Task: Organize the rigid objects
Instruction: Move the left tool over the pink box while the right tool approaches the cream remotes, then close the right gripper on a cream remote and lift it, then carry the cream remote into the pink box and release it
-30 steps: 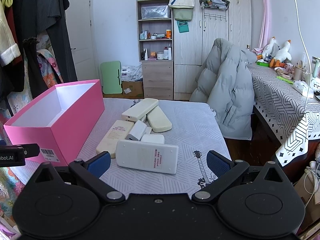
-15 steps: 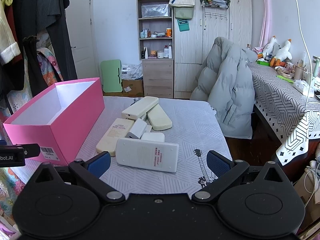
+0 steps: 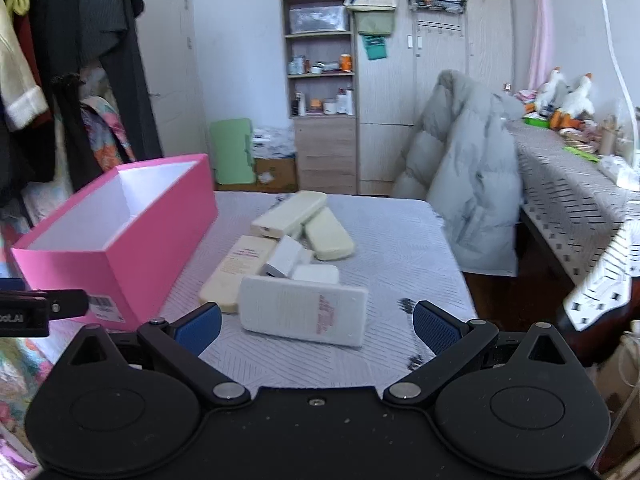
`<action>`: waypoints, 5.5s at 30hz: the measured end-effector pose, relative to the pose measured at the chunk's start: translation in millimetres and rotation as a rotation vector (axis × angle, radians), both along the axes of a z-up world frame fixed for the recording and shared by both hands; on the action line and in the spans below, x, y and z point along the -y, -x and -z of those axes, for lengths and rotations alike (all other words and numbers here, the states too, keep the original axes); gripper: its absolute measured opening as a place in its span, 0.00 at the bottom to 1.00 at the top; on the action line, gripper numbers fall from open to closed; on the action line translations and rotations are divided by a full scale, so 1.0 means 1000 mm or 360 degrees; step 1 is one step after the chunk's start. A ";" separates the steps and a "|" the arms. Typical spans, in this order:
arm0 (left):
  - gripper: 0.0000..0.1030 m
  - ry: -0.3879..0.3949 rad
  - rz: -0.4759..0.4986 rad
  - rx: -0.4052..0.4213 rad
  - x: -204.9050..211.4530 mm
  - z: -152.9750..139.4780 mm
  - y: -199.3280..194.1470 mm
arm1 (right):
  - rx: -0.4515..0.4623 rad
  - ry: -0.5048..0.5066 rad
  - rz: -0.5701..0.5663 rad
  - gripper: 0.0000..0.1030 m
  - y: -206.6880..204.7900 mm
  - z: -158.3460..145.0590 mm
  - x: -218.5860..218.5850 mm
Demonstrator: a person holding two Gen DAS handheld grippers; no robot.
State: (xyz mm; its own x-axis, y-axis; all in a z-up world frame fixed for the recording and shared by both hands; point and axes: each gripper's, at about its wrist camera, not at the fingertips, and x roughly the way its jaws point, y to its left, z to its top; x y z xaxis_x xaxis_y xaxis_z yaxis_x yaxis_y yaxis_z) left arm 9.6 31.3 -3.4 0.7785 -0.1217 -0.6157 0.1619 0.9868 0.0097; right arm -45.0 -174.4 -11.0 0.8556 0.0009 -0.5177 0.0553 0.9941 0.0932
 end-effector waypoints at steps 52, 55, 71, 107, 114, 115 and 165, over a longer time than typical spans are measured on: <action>0.28 -0.0096 -0.0143 -0.0321 -0.140 0.014 -0.221 | -0.0492 -0.0346 -0.0179 1.00 -0.270 0.015 0.016; 0.21 -0.0048 -0.0173 -0.0343 -0.148 0.021 -0.223 | -0.0586 -0.0401 -0.0141 0.88 -0.291 0.024 0.024; 0.05 -0.0104 -0.0137 -0.0231 -0.145 0.026 -0.224 | -0.0761 -0.0333 0.0058 0.89 -0.346 0.052 0.013; 0.03 -0.0047 -0.0122 -0.0205 -0.149 0.031 -0.220 | -0.0217 -0.0231 -0.0067 0.57 -0.251 -0.018 0.005; 0.02 -0.0036 -0.0132 -0.0174 -0.150 0.029 -0.218 | -0.0024 -0.0075 -0.0196 0.57 -0.238 -0.060 -0.025; 0.02 -0.0034 -0.0131 -0.0166 -0.149 0.028 -0.218 | 0.0003 -0.0076 -0.0232 0.57 -0.237 -0.066 -0.029; 0.02 0.0036 -0.0117 -0.0062 -0.152 0.026 -0.210 | -0.0852 -0.0087 -0.0844 0.55 -0.339 0.007 -0.227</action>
